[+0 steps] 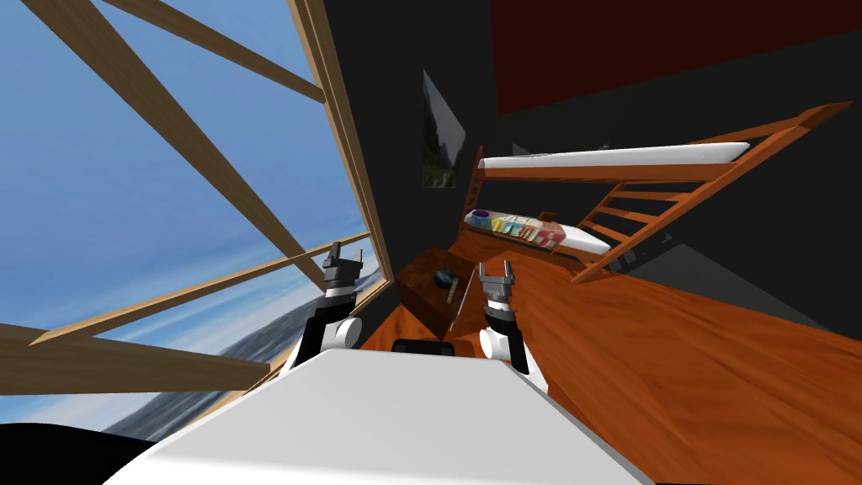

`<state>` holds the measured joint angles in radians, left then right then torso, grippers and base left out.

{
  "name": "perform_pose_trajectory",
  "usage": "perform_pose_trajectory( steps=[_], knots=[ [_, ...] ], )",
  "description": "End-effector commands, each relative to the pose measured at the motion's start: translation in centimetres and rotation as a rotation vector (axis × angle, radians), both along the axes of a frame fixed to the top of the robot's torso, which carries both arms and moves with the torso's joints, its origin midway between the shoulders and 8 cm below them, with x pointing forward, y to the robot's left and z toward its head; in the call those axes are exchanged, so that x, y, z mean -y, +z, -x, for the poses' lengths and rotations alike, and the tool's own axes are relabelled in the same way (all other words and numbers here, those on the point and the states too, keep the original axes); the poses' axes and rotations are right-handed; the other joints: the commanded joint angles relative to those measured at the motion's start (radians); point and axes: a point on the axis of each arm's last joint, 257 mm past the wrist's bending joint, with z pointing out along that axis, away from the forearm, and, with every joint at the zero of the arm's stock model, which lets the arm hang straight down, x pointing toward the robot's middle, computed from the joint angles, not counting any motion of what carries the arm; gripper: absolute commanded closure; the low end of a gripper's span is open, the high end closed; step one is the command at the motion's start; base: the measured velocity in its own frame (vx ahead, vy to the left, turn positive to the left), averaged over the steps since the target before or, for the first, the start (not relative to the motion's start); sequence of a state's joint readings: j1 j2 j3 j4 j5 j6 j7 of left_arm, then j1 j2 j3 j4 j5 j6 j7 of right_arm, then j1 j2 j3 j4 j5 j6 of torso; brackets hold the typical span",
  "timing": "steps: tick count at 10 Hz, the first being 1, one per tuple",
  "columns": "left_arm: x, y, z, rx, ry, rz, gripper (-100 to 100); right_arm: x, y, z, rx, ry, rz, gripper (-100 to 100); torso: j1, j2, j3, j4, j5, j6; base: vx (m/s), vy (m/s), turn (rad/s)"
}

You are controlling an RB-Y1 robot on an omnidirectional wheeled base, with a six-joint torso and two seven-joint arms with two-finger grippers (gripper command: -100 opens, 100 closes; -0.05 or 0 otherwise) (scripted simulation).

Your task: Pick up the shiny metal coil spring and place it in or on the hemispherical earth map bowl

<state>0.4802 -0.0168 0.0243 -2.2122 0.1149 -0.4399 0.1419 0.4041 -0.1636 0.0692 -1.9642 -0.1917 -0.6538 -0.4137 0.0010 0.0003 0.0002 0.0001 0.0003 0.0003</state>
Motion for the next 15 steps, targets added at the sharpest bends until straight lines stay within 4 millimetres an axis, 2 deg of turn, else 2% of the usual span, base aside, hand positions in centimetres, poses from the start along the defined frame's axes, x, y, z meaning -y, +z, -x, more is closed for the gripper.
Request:
perform_pose_trajectory(
  steps=[1,8,10,13,15],
  knots=[
    [0.0,0.0,0.0,0.000,0.000,0.000,0,0.4,-1.7,-0.7,-0.029,0.033,-0.068,-100,0.000,0.000,0.000,0.000,0.000,0.000,-0.003,0.023,0.090],
    [0.0,0.0,0.0,0.000,0.000,0.000,0,1.7,-8.4,-2.6,-0.151,0.094,-0.254,-100,0.000,0.000,0.000,0.000,0.000,0.000,0.000,0.021,0.054],
    [0.0,0.0,0.0,0.000,0.000,0.000,0,2.3,-11.4,-3.4,-0.197,0.125,-0.368,-100,0.000,0.000,0.000,0.000,0.000,0.000,0.002,0.027,0.097],
    [0.0,0.0,0.0,0.000,0.000,0.000,0,2.9,-14.6,-3.6,-0.252,0.134,-0.445,-100,0.000,-0.001,0.000,0.000,0.000,0.000,0.005,0.021,0.046],
    [0.0,0.0,0.0,0.000,0.000,0.000,0,3.6,-18.5,-4.0,-0.311,0.145,-0.566,-100,0.000,0.000,0.000,0.000,0.000,0.000,0.002,0.027,0.090]
  ],
)
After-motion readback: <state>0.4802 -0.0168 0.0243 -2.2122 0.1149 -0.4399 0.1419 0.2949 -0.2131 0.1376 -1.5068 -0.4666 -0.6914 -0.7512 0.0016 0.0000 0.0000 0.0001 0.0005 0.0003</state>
